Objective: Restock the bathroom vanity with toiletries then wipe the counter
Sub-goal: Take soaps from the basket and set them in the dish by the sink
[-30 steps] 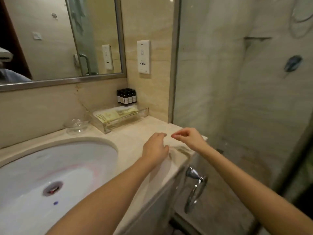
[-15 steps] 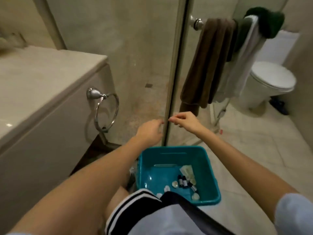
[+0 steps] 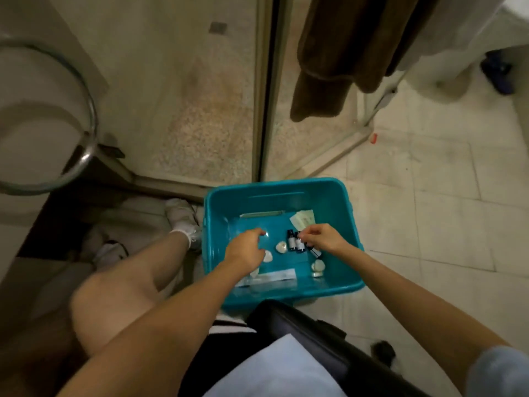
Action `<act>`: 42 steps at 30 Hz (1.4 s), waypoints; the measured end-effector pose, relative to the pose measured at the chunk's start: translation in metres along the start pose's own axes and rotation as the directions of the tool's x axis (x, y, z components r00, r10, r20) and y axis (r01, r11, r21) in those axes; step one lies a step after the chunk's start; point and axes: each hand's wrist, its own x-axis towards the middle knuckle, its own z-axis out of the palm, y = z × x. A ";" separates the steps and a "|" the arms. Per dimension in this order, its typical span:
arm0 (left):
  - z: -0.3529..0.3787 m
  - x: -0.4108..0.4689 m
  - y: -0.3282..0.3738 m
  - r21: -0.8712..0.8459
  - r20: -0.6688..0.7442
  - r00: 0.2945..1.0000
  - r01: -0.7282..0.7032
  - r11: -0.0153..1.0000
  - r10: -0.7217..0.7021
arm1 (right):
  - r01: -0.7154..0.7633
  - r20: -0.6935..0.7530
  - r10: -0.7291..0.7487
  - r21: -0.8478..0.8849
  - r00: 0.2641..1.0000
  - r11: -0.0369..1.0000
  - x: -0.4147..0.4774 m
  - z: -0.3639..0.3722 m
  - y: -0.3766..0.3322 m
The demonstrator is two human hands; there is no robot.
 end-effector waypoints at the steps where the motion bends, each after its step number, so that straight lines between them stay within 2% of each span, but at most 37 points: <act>1: 0.008 0.008 -0.008 -0.014 0.020 1.000 0.022 1.000 -0.022 | -0.050 0.020 0.050 0.008 0.999 0.999 0.011 0.007 0.011; 5: 0.042 0.029 -0.045 -0.046 0.095 0.988 0.125 0.991 -0.120 | -0.191 0.080 0.188 0.027 0.979 0.981 0.056 0.049 0.049; 11: 0.072 0.041 -0.092 -0.144 0.148 0.961 0.255 0.956 -0.234 | -0.341 0.061 0.339 0.029 0.939 0.940 0.102 0.124 0.079; 14: 0.082 0.050 -0.111 -0.220 0.175 0.946 0.309 0.925 -0.274 | -0.319 0.079 0.330 -0.125 0.941 0.940 0.112 0.158 0.085; 18: 0.087 0.063 -0.123 -0.325 0.176 0.930 0.365 0.873 -0.323 | -0.114 0.131 0.182 -0.408 0.975 0.906 0.124 0.195 0.086; 20: 0.090 0.069 -0.123 -0.384 0.195 0.918 0.396 0.834 -0.346 | -0.023 0.165 0.115 -0.478 0.980 0.878 0.133 0.210 0.085; 22: 0.094 0.073 -0.123 -0.430 0.219 0.907 0.421 0.799 -0.361 | 0.008 0.152 0.084 -0.525 0.985 0.851 0.142 0.223 0.082; 33: 0.113 0.082 -0.132 -0.504 0.250 0.875 0.484 0.716 -0.415 | -0.104 0.023 0.160 -0.670 0.987 0.735 0.169 0.247 0.082; 40: 0.115 0.079 -0.134 -0.507 0.268 0.875 0.484 0.713 -0.403 | -0.074 0.072 0.198 -0.759 0.978 0.646 0.175 0.248 0.079; 42: 0.115 0.079 -0.135 -0.514 0.264 0.877 0.480 0.711 -0.402 | -0.120 0.033 0.215 -0.740 0.976 0.661 0.174 0.243 0.078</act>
